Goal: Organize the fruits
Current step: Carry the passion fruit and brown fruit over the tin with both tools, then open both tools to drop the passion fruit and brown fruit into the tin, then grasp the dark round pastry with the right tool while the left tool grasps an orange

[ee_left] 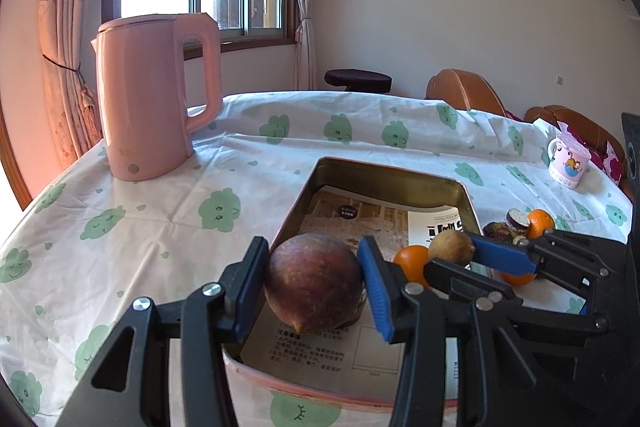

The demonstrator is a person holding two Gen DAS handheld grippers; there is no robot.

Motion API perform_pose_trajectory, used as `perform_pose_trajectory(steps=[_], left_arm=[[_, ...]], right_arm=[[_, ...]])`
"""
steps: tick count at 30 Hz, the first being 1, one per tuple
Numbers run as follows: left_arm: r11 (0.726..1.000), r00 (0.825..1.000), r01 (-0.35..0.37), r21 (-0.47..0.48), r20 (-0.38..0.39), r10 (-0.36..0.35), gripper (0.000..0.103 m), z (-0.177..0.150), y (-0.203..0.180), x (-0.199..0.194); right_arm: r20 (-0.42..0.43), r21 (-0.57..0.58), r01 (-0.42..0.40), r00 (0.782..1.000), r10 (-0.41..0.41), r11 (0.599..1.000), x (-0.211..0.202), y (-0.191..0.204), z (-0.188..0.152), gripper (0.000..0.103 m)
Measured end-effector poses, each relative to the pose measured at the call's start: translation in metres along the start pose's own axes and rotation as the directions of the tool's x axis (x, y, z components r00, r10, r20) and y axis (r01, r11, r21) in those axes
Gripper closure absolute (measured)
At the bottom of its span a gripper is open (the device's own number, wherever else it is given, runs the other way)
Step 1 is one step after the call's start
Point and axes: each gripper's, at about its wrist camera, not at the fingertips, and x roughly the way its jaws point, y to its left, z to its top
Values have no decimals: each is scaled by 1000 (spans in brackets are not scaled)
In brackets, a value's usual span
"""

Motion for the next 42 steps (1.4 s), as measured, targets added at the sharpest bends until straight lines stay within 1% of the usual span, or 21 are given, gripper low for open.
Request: perform_pose_trajectory(steps=[4, 7, 9, 11, 14, 16, 17, 19, 20, 23, 25, 30, 33, 35, 36, 37, 38, 39, 40, 42], left_arm=[[1000, 1000, -9, 7, 1, 9, 54, 0, -1, 0], [1000, 1000, -14, 3, 2, 14, 54, -1, 0, -2], [1000, 1000, -23, -4, 12, 23, 52, -1, 1, -4], [1000, 999, -31, -3, 23, 31, 51, -2, 2, -7], [999, 998, -47, 13, 38, 47, 49, -3, -2, -11], [998, 997, -56, 12, 46, 56, 44, -3, -3, -12], [999, 997, -50, 8, 50, 50, 43, -3, -3, -13], [999, 997, -37, 1, 63, 37, 36, -3, -5, -17], [999, 997, -35, 2, 71, 35, 34, -3, -7, -19], [1000, 996, -15, 19, 94, 13, 33, -2, -21, -24], [999, 995, 9, 34, 97, -12, 33, -1, -33, -25], [997, 994, 50, 67, 92, -56, 29, -1, -66, -21], [994, 994, 71, 83, 72, -77, 29, -1, -81, -16], [993, 995, 77, 92, 63, -83, 29, -1, -90, -12], [992, 994, 81, 98, 59, -87, 29, -1, -93, -11], [991, 994, 84, 101, 57, -90, 29, -1, -96, -10], [991, 994, 87, 102, 55, -93, 29, 0, -98, -10], [991, 994, 89, 103, 53, -95, 29, 0, -100, -9], [991, 994, 88, 105, 52, -94, 29, 0, -101, -8], [990, 994, 91, 109, 49, -97, 29, 1, -103, -7]], right_arm=[[-18, 13, -4, 1000, 5, 1000, 3, -2, 0, 72], [-18, 16, 3, 1000, -3, 1000, 3, -3, -1, 70], [-15, 21, 9, 1000, -9, 1000, 2, -4, -1, 66], [-9, 32, 15, 1000, -14, 999, 1, -6, -1, 58], [14, 46, 18, 1000, -19, 999, -4, -9, -1, 53], [32, 58, 30, 999, -32, 998, -7, -11, -1, 50], [44, 68, 34, 998, -37, 997, -9, -13, -2, 48], [72, 87, 32, 997, -38, 996, -16, -17, -3, 43], [83, 88, 38, 995, -46, 995, -20, -19, -5, 41], [103, 64, 109, 988, -115, 992, -36, -28, -12, 41], [91, 70, 157, 982, -163, 985, -46, -43, -19, 41], [29, 177, 225, 972, -233, 958, -71, -97, -42, 41], [-9, 202, 270, 962, -274, 941, -80, -116, -51, 41], [-35, 205, 262, 965, -260, 943, -80, -122, -55, 43], [-51, 208, 246, 969, -241, 947, -78, -124, -56, 45], [-65, 212, 227, 974, -218, 951, -76, -125, -57, 50], [-76, 212, 211, 977, -199, 954, -72, -124, -57, 51], [-88, 208, 204, 978, -189, 957, -68, -124, -57, 52], [-97, 204, 202, 978, -186, 958, -65, -123, -57, 54], [-120, 195, 194, 978, -173, 961, -58, -121, -56, 55]])
